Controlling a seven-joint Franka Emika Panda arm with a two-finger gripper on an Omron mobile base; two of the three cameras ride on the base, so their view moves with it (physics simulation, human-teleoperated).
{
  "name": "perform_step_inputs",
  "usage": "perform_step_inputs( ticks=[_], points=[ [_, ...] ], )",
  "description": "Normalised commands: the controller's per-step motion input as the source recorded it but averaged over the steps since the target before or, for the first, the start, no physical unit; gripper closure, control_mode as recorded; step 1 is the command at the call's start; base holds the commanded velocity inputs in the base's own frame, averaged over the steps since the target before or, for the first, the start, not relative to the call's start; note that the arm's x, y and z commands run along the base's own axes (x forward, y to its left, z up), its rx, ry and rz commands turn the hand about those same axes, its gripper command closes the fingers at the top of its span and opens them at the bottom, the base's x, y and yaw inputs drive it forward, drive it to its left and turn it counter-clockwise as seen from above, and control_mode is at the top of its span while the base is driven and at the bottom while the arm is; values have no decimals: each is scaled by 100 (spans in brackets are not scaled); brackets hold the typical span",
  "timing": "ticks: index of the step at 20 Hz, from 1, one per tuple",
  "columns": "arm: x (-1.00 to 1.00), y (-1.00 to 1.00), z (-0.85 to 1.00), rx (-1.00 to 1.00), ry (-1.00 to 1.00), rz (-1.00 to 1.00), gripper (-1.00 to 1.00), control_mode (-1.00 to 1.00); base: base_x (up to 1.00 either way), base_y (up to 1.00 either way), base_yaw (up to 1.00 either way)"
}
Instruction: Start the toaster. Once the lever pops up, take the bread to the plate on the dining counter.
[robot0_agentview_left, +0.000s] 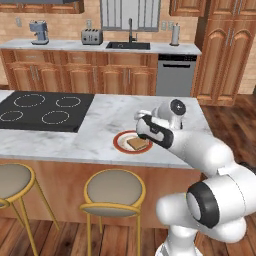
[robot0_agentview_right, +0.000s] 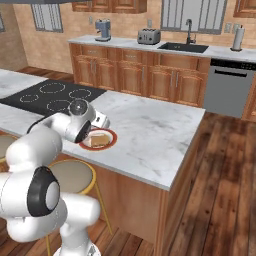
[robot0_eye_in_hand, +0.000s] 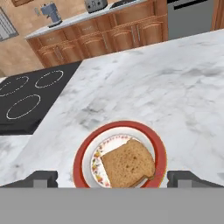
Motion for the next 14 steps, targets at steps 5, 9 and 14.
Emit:
perform_step_inputs(
  ticks=[5,9,14],
  points=[
    [-32,0,52,0,0,-18,-100,-100,0,0,0],
    [-34,-2,49,0,0,-18,-100,-100,0,0,0],
    [-33,-13,44,0,0,-13,-100,-100,0,0,0]
  ],
)
